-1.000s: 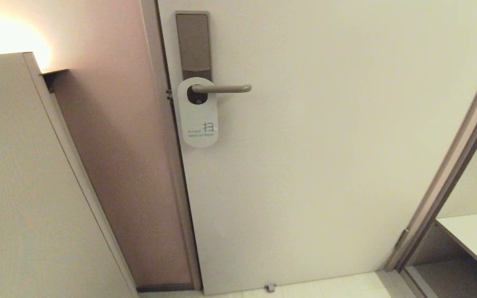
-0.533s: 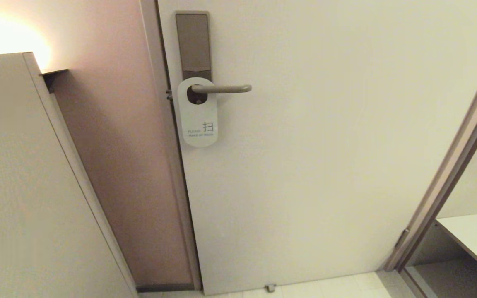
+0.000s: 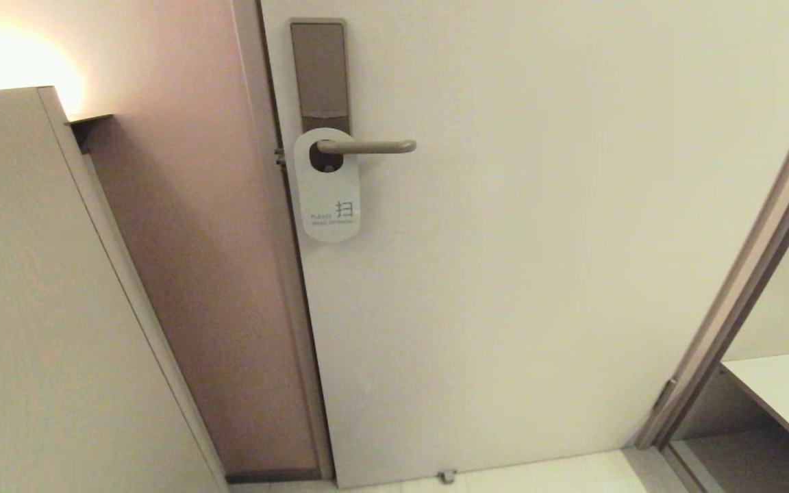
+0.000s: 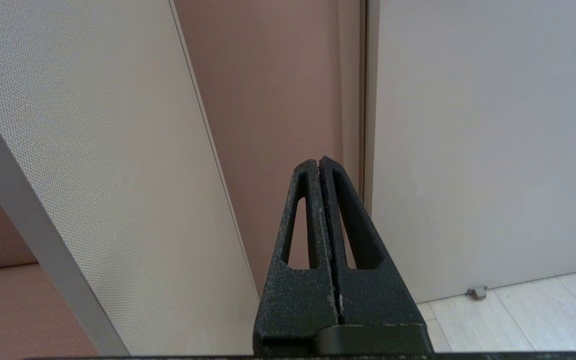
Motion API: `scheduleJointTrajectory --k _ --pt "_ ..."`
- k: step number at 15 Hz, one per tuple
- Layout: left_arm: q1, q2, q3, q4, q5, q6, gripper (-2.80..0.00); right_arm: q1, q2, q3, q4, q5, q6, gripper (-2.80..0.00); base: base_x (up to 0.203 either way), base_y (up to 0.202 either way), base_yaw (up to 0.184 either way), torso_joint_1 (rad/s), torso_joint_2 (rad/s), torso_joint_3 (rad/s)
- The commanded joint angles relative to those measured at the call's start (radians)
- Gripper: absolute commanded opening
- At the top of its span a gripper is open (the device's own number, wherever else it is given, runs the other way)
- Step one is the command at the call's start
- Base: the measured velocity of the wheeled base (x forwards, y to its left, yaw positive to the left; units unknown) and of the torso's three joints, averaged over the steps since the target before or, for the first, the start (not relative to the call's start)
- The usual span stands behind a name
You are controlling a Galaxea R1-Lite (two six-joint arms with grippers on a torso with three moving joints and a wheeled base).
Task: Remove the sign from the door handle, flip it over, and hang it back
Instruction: Take down the sign
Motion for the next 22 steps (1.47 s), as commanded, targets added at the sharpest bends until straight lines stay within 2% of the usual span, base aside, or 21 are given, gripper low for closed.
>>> scheduleJointTrajectory --k 1,19,22 --pt "0.0 0.0 0.0 0.001 -0.001 0.001 -2.8 0.0 0.0 0.0 0.0 0.0 0.0 -2.8 0.0 0.0 0.0 0.0 0.0 0.0" --pt "0.0 0.0 0.0 -0.007 0.01 -0.045 -2.8 0.0 0.0 0.0 0.0 0.0 0.0 -2.8 0.0 0.0 0.0 0.0 0.0 0.0" --pt "-0.002 0.0 -0.016 -0.001 -0.005 -0.033 -2.8 0.0 0.0 0.0 0.0 0.0 0.0 -2.8 0.0 0.0 0.0 0.0 0.0 0.0"
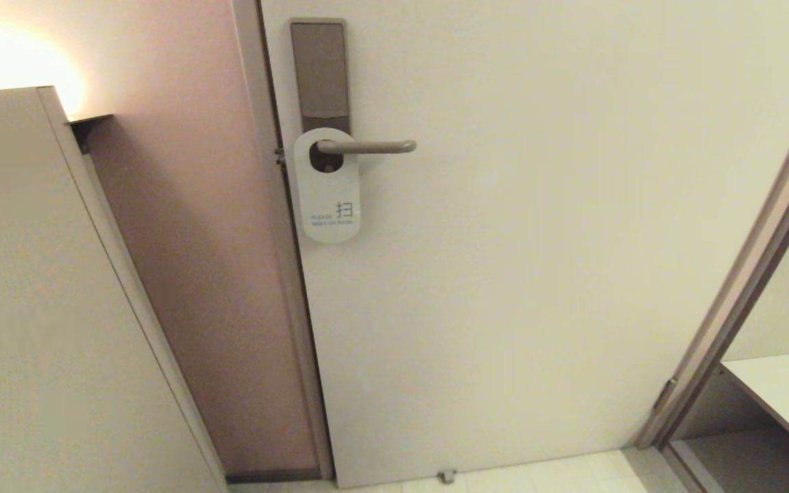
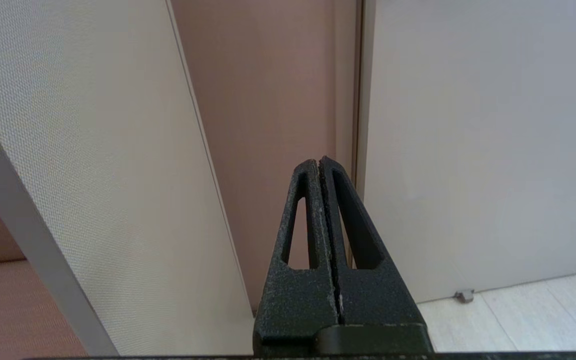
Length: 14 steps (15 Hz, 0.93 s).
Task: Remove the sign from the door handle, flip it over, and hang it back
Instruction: Take down the sign
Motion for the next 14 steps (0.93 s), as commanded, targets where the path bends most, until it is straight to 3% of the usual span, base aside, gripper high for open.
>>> scheduleJointTrajectory --k 1,5,10,14 --pt "-0.001 0.002 -0.025 0.007 -0.001 0.001 -2.8 0.001 0.0 0.0 -0.001 0.001 0.0 -2.8 0.0 0.0 0.0 0.0 0.0 0.0" --pt "-0.003 0.048 -0.124 0.071 0.0 0.001 -2.8 0.002 0.0 0.0 -0.001 0.001 0.0 -2.8 0.0 0.0 0.0 0.0 0.0 0.0" --pt "-0.011 0.196 -0.221 0.064 0.0 0.0 -2.8 0.001 0.0 0.0 -0.001 0.001 0.0 -2.8 0.0 0.0 0.0 0.0 0.0 0.0" --pt "-0.064 0.378 -0.315 0.009 0.001 -0.005 -2.8 0.001 0.001 0.0 -0.001 0.001 0.0 -2.8 0.0 0.0 0.0 0.0 0.0 0.0"
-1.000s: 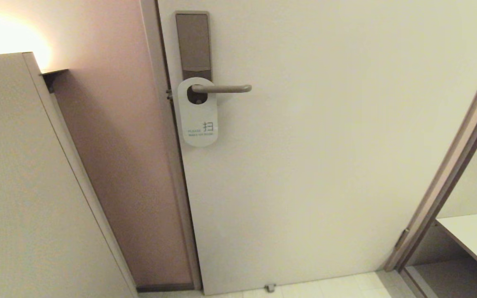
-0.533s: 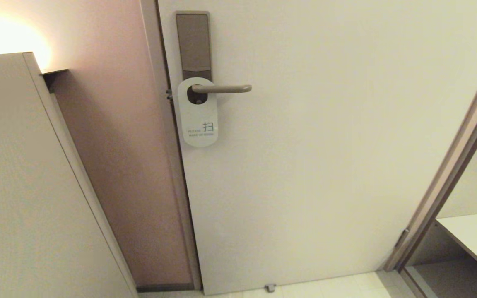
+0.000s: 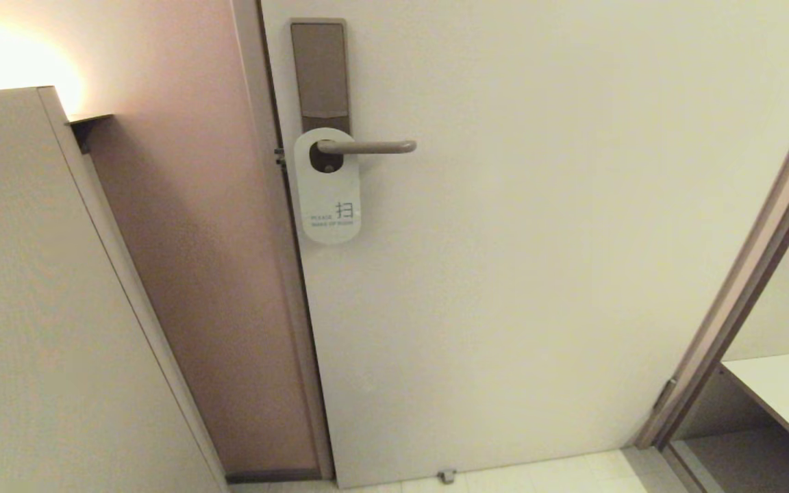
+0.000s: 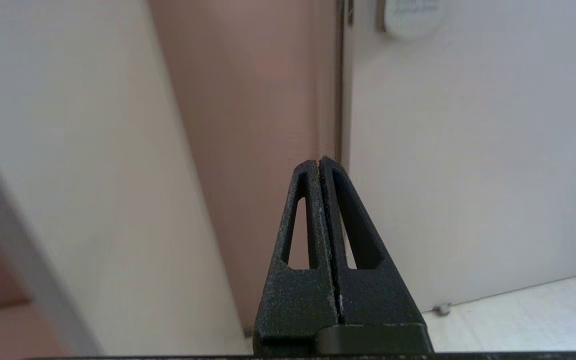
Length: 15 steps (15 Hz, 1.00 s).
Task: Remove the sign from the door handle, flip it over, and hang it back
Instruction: Take down the sign
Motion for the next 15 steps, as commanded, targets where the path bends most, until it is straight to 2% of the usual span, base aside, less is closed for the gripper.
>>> scheduleJointTrajectory --k 1,8,10,15 --pt "-0.012 0.137 -0.025 -0.041 0.0 0.0 -2.8 0.0 0.0 0.0 -0.001 0.001 0.0 -2.8 0.0 0.0 0.0 0.0 0.0 0.0" --pt "-0.017 0.492 -0.13 -0.308 0.0 -0.001 -2.8 0.0 0.0 0.0 -0.001 0.001 0.0 -2.8 0.0 0.0 0.0 0.0 0.0 0.0" --pt "-0.017 0.553 -0.152 -0.332 -0.006 -0.004 -2.8 0.0 0.0 0.0 -0.001 0.001 0.0 -2.8 0.0 0.0 0.0 0.0 0.0 0.0" --pt "-0.017 0.692 -0.2 -0.388 -0.084 -0.01 -2.8 0.0 0.0 0.0 -0.001 0.001 0.0 -2.8 0.0 0.0 0.0 0.0 0.0 0.0"
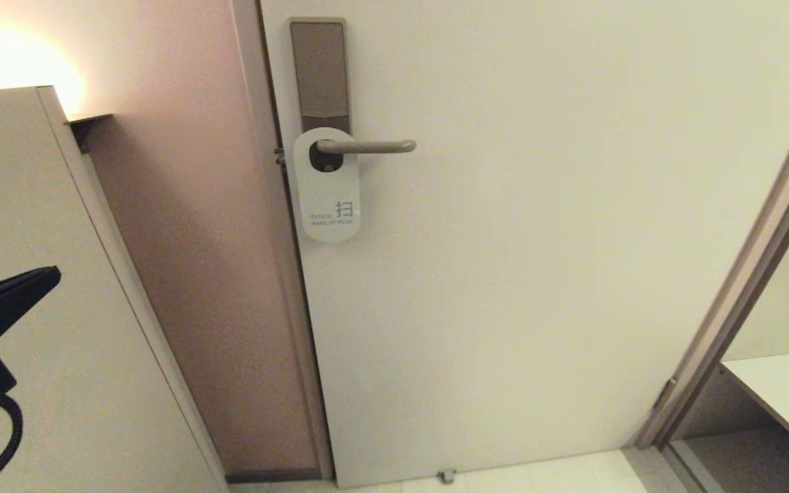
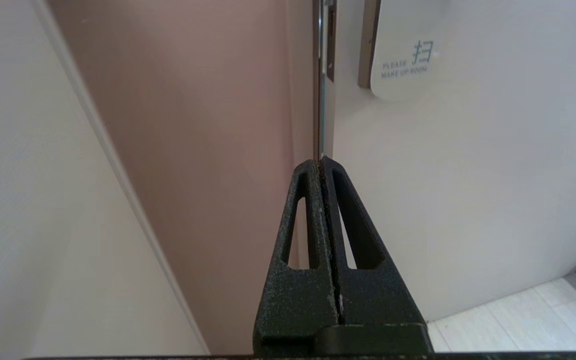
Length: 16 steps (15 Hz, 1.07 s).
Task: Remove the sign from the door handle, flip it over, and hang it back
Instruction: Take down the sign
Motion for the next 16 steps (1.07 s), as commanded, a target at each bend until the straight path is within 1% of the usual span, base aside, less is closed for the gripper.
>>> scheduleJointTrajectory --k 1,8,11,12,14,16 --pt "0.0 0.086 -0.008 -0.031 -0.003 0.0 -2.8 0.0 0.0 0.0 0.0 0.0 0.0 -2.8 0.0 0.0 0.0 0.0 0.0 0.0" --pt "0.0 0.303 -0.046 -0.197 -0.017 0.0 -2.8 0.0 0.0 0.0 0.0 0.0 0.0 -2.8 0.0 0.0 0.0 0.0 0.0 0.0" --pt "0.0 0.391 -0.058 -0.289 -0.02 -0.001 -2.8 0.001 0.0 0.0 0.0 0.0 0.0 -2.8 0.0 0.0 0.0 0.0 0.0 0.0" --pt "0.0 0.421 -0.065 -0.324 -0.03 -0.003 -2.8 0.001 0.0 0.0 0.0 0.0 0.0 -2.8 0.0 0.0 0.0 0.0 0.0 0.0" --pt "-0.001 0.474 -0.09 -0.38 -0.074 -0.019 -2.8 0.001 0.0 0.0 0.0 0.0 0.0 -2.8 0.0 0.0 0.0 0.0 0.0 0.0" --pt "-0.002 0.513 -0.115 -0.4 -0.115 -0.025 -2.8 0.0 0.0 0.0 0.0 0.0 0.0 -2.8 0.0 0.0 0.0 0.0 0.0 0.0"
